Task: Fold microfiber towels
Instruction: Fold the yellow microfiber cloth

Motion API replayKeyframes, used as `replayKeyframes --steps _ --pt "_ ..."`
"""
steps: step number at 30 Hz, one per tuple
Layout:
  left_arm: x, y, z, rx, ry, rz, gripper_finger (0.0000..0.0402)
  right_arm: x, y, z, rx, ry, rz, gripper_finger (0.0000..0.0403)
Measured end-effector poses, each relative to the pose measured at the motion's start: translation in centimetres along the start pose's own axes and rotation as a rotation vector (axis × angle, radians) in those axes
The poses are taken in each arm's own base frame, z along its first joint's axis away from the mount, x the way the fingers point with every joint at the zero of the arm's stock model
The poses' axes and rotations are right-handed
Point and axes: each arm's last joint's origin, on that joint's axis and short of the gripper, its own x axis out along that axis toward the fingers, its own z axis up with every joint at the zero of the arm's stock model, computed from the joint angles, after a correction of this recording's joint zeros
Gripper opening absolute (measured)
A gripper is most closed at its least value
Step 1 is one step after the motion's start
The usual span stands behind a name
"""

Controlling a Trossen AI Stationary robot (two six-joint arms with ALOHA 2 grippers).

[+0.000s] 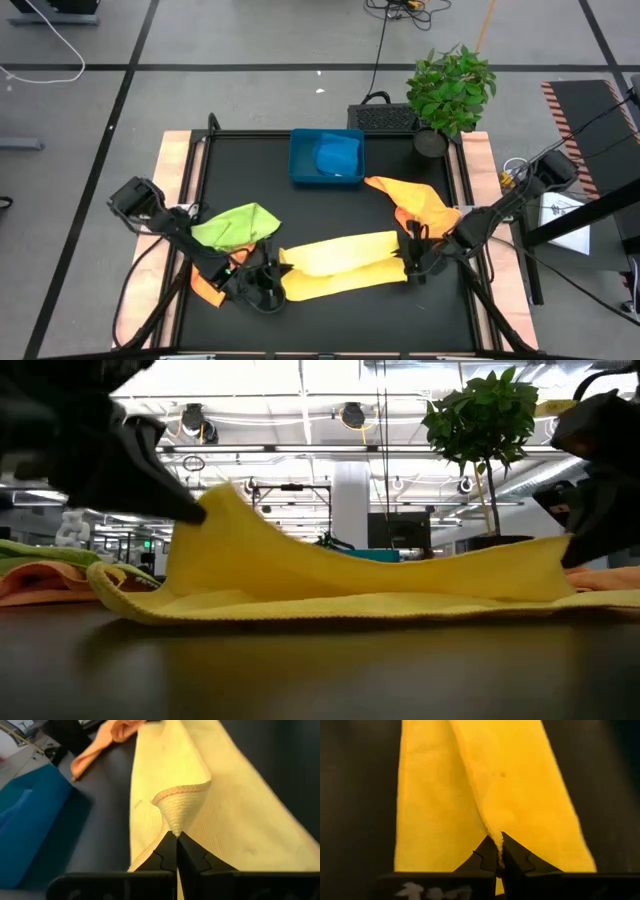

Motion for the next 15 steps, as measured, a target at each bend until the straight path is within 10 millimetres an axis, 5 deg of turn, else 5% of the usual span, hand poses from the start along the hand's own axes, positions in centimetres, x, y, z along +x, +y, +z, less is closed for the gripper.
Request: replayKeyframes --steps 9,15 --pt "1.1 -1.7 -1.1 -0.015 -0.017 -0.026 0.0000 -0.2 0.5 -0.2 -0.021 -0.001 0.024 0.0000" --pt "1.0 -1.8 0.0 -0.004 -0.098 -0.037 0.0000 -0.9 0.3 0.5 -0.035 -0.023 0.023 0.0000"
